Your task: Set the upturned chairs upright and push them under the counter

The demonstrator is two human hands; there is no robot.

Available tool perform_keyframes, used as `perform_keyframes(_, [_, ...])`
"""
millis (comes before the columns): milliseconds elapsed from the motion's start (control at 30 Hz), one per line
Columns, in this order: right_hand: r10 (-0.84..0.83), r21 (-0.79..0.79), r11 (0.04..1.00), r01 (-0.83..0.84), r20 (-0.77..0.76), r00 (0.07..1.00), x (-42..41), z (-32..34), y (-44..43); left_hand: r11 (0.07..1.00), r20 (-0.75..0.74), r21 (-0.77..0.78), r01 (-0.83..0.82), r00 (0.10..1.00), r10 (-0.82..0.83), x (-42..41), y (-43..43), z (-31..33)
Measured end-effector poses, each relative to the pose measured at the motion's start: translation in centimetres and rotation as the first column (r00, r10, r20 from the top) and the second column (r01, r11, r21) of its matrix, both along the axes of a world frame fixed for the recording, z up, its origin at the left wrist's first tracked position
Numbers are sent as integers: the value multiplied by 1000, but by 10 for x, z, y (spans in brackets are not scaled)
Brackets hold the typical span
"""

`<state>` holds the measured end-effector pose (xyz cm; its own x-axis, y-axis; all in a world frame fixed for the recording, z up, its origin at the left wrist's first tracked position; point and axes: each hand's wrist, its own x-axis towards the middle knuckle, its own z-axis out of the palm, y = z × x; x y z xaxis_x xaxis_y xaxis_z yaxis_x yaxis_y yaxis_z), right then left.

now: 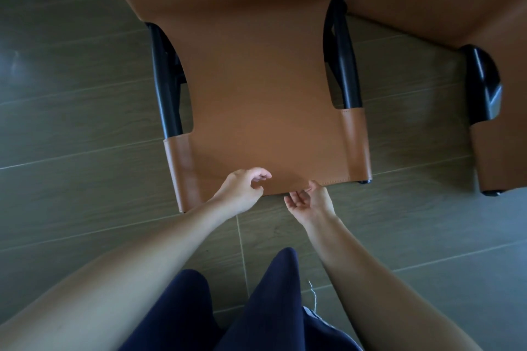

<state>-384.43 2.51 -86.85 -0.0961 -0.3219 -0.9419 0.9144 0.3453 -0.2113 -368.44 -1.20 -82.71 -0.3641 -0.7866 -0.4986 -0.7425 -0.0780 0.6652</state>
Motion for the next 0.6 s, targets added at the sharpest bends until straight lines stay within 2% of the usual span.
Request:
perform_keyframes(167, [-51, -57, 997, 54, 48, 998, 4, 14, -4, 1000, 45, -3, 12, 999, -11, -1, 0, 4])
perform_keyframes(467, [14, 51, 999, -13, -7, 1000, 14, 53, -1, 990, 132, -65, 122, 985, -113, 18, 4, 23])
perform_keyframes(600, [33, 48, 998, -32, -29, 999, 17, 81, 0, 978, 150, -125, 166, 978, -147, 24, 15, 38])
